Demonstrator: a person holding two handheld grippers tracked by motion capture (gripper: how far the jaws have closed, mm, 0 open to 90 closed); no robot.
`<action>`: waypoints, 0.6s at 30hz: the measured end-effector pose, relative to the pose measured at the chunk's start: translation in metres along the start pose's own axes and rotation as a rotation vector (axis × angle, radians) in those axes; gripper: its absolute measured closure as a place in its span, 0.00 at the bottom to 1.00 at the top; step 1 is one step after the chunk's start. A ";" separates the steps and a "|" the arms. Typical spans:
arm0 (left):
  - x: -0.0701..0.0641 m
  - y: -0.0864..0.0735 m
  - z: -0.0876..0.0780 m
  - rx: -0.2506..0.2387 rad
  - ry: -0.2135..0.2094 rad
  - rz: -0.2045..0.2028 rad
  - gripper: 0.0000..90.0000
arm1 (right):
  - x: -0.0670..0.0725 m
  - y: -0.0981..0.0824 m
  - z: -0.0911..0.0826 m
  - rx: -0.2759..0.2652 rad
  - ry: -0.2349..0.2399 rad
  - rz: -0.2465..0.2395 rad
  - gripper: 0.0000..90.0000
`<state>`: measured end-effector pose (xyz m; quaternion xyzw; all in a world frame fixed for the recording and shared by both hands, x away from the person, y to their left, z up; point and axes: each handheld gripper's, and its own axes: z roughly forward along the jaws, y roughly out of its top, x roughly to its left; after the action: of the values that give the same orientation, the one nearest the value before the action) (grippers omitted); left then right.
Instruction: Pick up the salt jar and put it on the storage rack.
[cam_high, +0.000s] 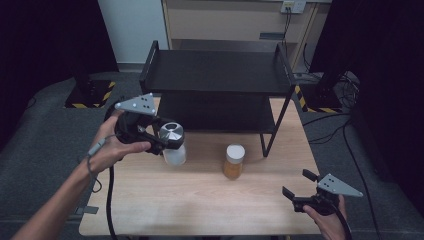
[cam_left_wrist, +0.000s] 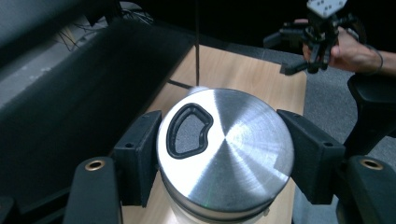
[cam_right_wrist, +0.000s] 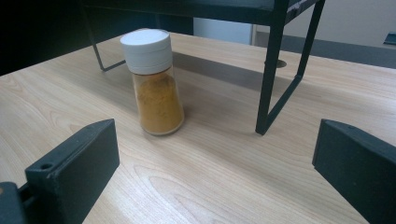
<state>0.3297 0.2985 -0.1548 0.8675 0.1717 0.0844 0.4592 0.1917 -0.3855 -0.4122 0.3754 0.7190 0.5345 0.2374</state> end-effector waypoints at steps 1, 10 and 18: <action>0.001 0.005 -0.003 0.000 0.005 0.004 0.36 | 0.000 0.000 0.000 -0.002 0.001 0.000 0.01; 0.012 0.052 -0.023 -0.002 0.040 0.001 0.36 | -0.001 0.000 0.001 0.000 0.003 0.001 0.01; 0.022 0.077 -0.033 -0.016 0.058 -0.013 0.36 | -0.002 -0.001 0.001 -0.001 0.005 0.008 0.01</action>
<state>0.3570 0.2924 -0.0726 0.8597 0.1901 0.1081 0.4616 0.1933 -0.3870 -0.4140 0.3768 0.7177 0.5369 0.2338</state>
